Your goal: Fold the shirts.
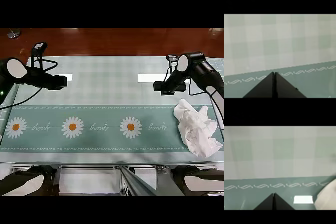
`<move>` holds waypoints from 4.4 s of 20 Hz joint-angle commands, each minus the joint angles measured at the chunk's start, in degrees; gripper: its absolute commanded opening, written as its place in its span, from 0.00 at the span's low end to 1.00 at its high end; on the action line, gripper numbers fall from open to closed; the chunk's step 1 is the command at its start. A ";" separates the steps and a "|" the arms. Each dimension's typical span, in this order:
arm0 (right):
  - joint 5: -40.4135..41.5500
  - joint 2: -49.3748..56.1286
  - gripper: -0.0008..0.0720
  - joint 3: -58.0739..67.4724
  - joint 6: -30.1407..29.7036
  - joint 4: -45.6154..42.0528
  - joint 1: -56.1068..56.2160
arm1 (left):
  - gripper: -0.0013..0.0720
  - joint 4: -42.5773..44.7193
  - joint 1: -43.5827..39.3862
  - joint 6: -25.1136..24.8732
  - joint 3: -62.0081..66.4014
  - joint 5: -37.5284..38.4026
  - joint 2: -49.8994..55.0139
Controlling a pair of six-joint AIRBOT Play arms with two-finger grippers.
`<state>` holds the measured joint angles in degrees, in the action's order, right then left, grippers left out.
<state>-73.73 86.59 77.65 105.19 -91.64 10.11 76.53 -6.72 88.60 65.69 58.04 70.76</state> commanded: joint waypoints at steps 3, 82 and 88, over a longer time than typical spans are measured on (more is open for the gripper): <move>0.00 0.02 0.05 -0.02 0.02 0.02 0.07 | 0.06 0.00 -0.02 0.00 -0.02 -0.02 0.04; 8.13 -32.70 0.05 -8.26 -15.06 21.27 19.85 | 0.97 -7.15 0.28 -1.31 -23.19 -3.61 -36.85; 26.49 -9.14 0.05 -9.49 -12.87 33.38 30.21 | 0.97 -7.13 0.26 -0.66 -23.19 -3.72 -35.28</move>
<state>-55.37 67.59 69.23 91.18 -65.58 36.05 69.38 -6.48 87.46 42.52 54.63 34.74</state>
